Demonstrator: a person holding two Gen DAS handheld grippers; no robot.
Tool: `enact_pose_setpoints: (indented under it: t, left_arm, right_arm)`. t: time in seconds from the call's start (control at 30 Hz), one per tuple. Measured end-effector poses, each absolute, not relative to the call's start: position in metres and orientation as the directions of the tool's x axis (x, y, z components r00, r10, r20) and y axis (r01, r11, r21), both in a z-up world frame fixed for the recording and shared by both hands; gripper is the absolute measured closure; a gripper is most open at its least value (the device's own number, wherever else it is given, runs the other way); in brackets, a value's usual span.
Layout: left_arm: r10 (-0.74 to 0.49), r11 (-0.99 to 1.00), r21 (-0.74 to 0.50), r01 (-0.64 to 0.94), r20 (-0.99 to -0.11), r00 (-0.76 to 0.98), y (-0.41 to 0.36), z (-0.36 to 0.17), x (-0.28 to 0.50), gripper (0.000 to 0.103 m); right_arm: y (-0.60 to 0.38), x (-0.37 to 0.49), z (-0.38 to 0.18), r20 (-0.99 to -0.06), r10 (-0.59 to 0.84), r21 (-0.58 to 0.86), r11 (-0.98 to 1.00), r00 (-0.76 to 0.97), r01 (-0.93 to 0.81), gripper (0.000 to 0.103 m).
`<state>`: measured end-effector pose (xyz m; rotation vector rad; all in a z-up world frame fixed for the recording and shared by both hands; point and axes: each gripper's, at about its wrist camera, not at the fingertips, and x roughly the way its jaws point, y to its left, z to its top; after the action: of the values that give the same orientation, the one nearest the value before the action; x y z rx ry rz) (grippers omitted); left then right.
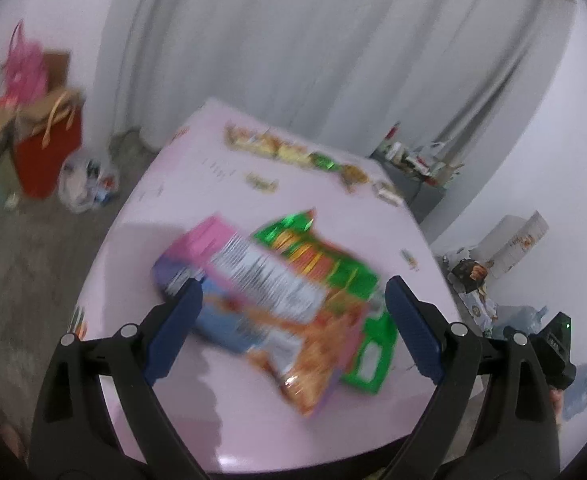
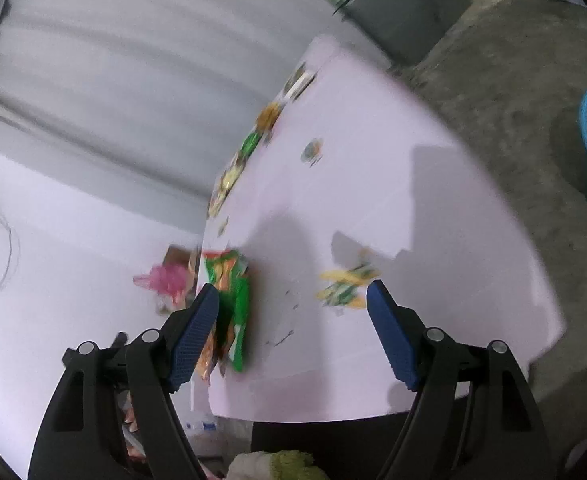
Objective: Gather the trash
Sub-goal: 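Move both tools back to the table toward the snack bags, then grasp the pink-blue snack bag with the left tool while the right tool grasps the green chip bag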
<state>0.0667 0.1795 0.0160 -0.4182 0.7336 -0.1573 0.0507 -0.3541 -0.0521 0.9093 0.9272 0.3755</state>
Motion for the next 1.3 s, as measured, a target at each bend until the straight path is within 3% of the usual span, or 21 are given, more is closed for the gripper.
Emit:
enact_pose_setpoints:
  t: [0.23,0.37,0.47,0.63,0.87,0.93,1.0,1.03,1.1,1.2,1.3]
  left_arm:
    - [-0.394,0.828,-0.557,-0.056,-0.651,0.649,0.192,-0.036,0.059,0.015]
    - [-0.467,0.773,-0.631,-0.063,-0.634,0.616,0.186,-0.054,0.061,0.027]
    - [-0.516,0.736,-0.675,-0.054,-0.610,0.601,0.183,-0.062,0.063,0.028]
    - [-0.526,0.738,-0.672,-0.053,-0.623,0.579,0.178,-0.067,0.073,0.029]
    - [-0.433,0.790,-0.601,-0.121,-0.686,0.585,0.181,-0.072,0.092,0.049]
    - [-0.409,0.805,-0.578,-0.129,-0.700,0.585,0.181,-0.073,0.096,0.056]
    - [-0.396,0.813,-0.566,-0.134,-0.708,0.585,0.180,-0.075,0.100,0.063]
    - [-0.390,0.817,-0.561,-0.135,-0.709,0.587,0.179,-0.076,0.102,0.064]
    - [-0.379,0.825,-0.549,-0.132,-0.711,0.592,0.176,-0.076,0.105,0.070]
    - [-0.380,0.837,-0.537,-0.103,-0.707,0.597,0.167,-0.073,0.108,0.076]
    - [-0.406,0.846,-0.530,-0.053,-0.705,0.581,0.149,-0.071,0.110,0.078]
  right_arm:
    - [-0.281,0.107,-0.019,-0.569,0.672,0.735,0.674,0.474,-0.074,0.028]
    - [-0.229,0.165,-0.006,-0.613,0.697,0.687,0.703,0.373,-0.184,0.028]
    - [-0.201,0.198,-0.012,-0.667,0.683,0.645,0.729,0.299,-0.229,0.028]
    - [-0.155,0.243,-0.041,-0.763,0.615,0.565,0.784,0.199,-0.256,0.028]
    - [-0.115,0.263,-0.071,-0.749,0.660,0.616,0.724,0.053,-0.311,0.029]
    - [-0.114,0.260,-0.072,-0.739,0.672,0.630,0.709,0.037,-0.317,0.035]
    - [-0.114,0.255,-0.073,-0.746,0.666,0.625,0.713,0.026,-0.319,0.059]
    - [-0.117,0.251,-0.074,-0.759,0.651,0.610,0.727,0.033,-0.314,0.063]
    - [-0.124,0.246,-0.076,-0.763,0.646,0.611,0.734,0.027,-0.295,0.085]
    - [-0.144,0.232,-0.076,-0.739,0.672,0.643,0.723,0.044,-0.252,0.095]
    - [-0.174,0.210,-0.071,-0.701,0.706,0.678,0.704,0.102,-0.212,0.097]
